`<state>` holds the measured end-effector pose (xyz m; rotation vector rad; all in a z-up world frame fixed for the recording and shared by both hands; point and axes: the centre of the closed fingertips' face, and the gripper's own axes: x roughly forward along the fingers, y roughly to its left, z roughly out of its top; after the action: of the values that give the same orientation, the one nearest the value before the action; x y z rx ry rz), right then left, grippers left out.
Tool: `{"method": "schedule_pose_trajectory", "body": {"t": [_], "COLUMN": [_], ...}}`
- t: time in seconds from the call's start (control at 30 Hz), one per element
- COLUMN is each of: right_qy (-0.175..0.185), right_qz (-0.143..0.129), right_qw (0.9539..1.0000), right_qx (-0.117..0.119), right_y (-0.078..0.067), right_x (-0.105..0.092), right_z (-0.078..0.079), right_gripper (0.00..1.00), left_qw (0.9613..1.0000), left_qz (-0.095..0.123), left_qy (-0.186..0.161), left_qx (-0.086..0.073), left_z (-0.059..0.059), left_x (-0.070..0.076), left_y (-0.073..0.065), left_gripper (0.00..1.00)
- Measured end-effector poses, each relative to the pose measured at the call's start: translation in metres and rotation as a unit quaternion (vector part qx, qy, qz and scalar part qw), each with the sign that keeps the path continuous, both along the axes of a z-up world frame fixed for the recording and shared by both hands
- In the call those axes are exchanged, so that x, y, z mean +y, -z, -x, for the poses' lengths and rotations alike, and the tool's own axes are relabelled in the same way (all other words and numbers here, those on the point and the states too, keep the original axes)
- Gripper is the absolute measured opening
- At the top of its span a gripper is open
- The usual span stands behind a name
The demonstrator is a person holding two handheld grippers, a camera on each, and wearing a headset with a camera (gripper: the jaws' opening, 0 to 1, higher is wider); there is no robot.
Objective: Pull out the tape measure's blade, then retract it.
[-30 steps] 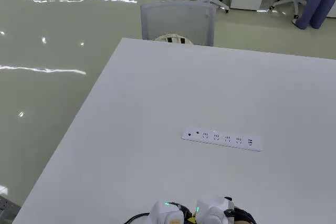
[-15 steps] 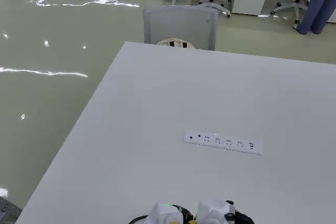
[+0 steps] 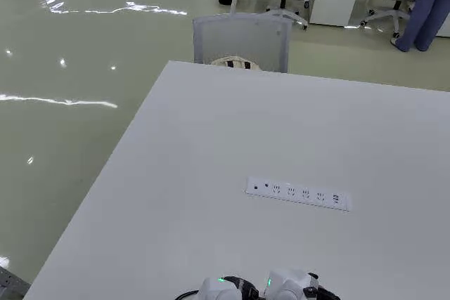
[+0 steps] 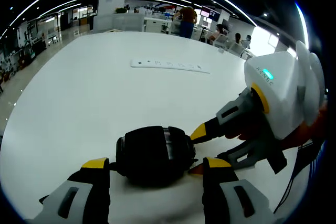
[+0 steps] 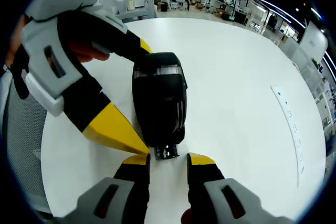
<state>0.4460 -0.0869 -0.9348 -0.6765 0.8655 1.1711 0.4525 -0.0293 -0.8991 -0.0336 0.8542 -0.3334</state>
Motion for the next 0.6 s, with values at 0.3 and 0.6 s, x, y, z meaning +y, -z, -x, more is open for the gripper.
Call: {"method": "schedule_pose_trajectory", "body": {"t": [0.3, 0.6], "right_qy": [0.069, 0.111], "right_qz": [-0.034, -0.046], "right_qw": [0.997, 0.9925], "right_qx": [0.013, 0.022], "right_y": [-0.01, -0.015], "right_x": [-0.005, -0.006], "right_z": [0.004, 0.023], "right_gripper": [0.29, 0.31], "left_qw": [0.9999, 0.9996], "left_qz": [-0.007, -0.006], "left_qy": [0.01, 0.023], "left_qx": [0.007, 0.015], "left_z": [0.012, 0.025], "left_x": [0.011, 0.022], "left_y": [0.002, 0.005], "left_gripper": [0.7, 0.7]}}
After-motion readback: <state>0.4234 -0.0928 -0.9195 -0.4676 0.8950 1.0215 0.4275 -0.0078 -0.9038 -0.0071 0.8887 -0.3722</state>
